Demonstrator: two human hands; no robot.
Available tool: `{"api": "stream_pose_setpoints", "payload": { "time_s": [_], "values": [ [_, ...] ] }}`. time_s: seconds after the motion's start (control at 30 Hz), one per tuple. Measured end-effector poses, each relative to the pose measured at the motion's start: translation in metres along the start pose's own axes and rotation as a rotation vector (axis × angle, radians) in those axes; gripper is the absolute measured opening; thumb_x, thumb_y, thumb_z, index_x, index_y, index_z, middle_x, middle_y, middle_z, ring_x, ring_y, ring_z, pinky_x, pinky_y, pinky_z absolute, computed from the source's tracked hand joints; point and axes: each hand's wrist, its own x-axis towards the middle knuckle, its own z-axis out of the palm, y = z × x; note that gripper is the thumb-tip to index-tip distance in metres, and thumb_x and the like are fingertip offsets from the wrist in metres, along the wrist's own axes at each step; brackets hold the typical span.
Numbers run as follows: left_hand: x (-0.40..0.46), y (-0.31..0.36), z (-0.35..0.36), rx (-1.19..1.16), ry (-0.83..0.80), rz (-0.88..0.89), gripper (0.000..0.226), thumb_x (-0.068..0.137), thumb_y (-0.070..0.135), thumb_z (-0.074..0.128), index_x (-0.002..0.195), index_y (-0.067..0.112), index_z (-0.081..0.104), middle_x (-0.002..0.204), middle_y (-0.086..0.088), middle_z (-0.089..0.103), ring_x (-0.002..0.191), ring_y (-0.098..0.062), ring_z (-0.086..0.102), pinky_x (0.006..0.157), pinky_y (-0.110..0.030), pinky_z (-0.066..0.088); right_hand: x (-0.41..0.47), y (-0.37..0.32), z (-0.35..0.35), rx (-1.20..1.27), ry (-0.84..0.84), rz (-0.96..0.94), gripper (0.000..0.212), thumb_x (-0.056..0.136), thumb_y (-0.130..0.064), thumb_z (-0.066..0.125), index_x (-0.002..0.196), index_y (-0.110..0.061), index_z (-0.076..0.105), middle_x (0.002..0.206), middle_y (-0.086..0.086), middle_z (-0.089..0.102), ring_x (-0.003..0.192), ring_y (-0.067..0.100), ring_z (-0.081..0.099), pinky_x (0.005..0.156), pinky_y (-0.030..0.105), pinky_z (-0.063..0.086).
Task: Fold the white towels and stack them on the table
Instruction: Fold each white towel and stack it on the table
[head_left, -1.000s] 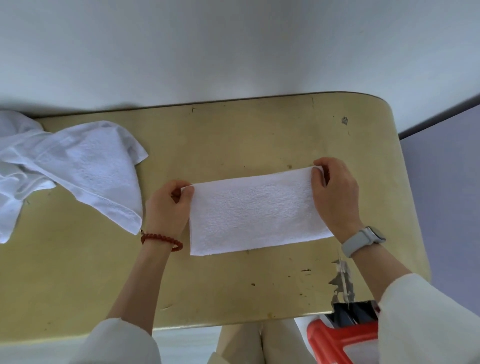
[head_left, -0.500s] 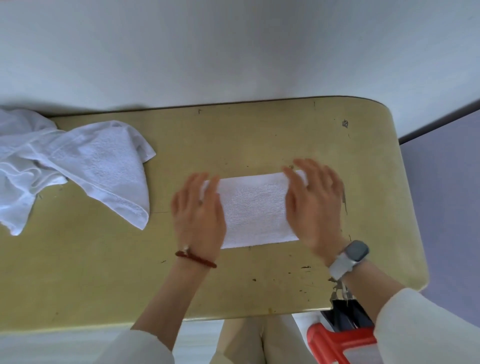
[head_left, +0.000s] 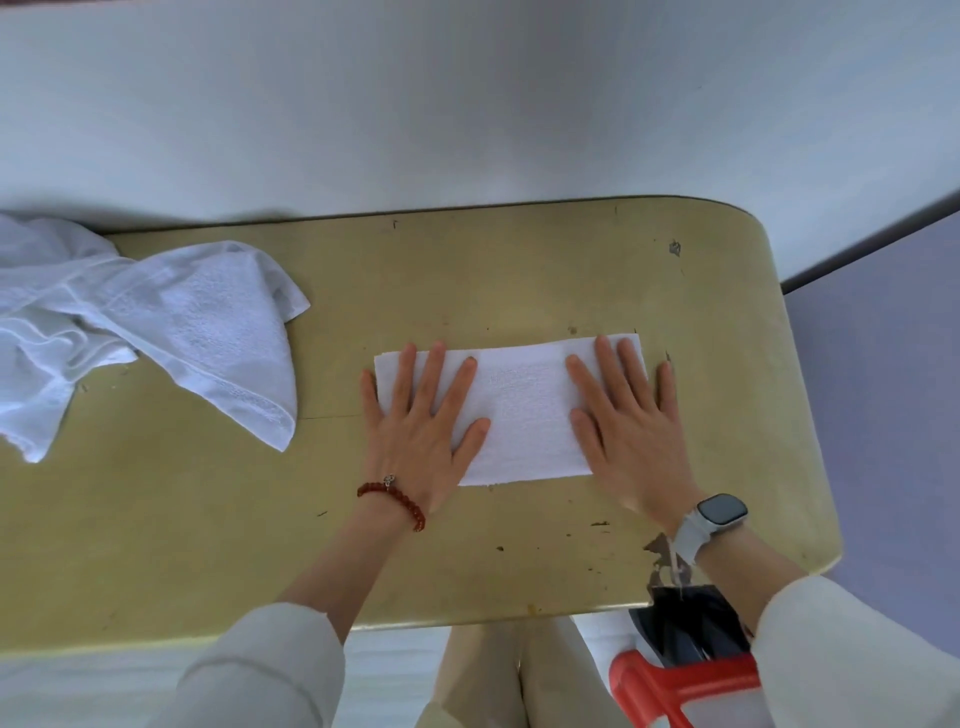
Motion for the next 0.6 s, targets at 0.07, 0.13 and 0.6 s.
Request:
{"api": "stream_pose_setpoints", "payload": {
  "time_s": [0.07,0.13,0.6],
  "values": [
    [0.009,-0.009,-0.004,0.022,-0.014,0.064,0.062,0.092,0.058,0.004,0.142,0.027,0.025,0.149,-0.008,0.029,0.137,-0.033,0.020,0.103,-0.066,0.019,-0.003,0.006,-0.007,0.061,0.067,-0.014,0.046,0.093,-0.032,0.028,0.130,-0.013,0.048,0.143,0.010,0.041,0.134,0.026,0.035,0.106,0.047,0.021],
    [0.020,-0.019,-0.012,0.063,0.019,0.101,0.060,0.093,0.058,0.011,0.139,0.025,0.029,0.146,-0.012,0.035,0.135,-0.036,0.028,0.099,-0.070,0.022,-0.008,0.003,-0.017,0.089,0.146,-0.016,0.038,0.090,-0.029,0.035,0.110,-0.013,0.063,0.128,0.008,0.057,0.119,0.025,0.052,0.094,0.042,0.031],
    [-0.074,0.027,-0.011,-0.386,0.296,0.172,0.019,0.079,0.026,0.054,0.074,0.013,0.066,0.088,-0.004,0.065,0.083,-0.021,0.056,0.074,-0.029,0.038,-0.031,0.007,-0.016,0.268,0.042,-0.326,0.017,0.082,-0.013,0.048,0.092,-0.010,0.061,0.098,0.011,0.058,0.089,0.030,0.054,0.073,0.042,0.048]
  ]
}}
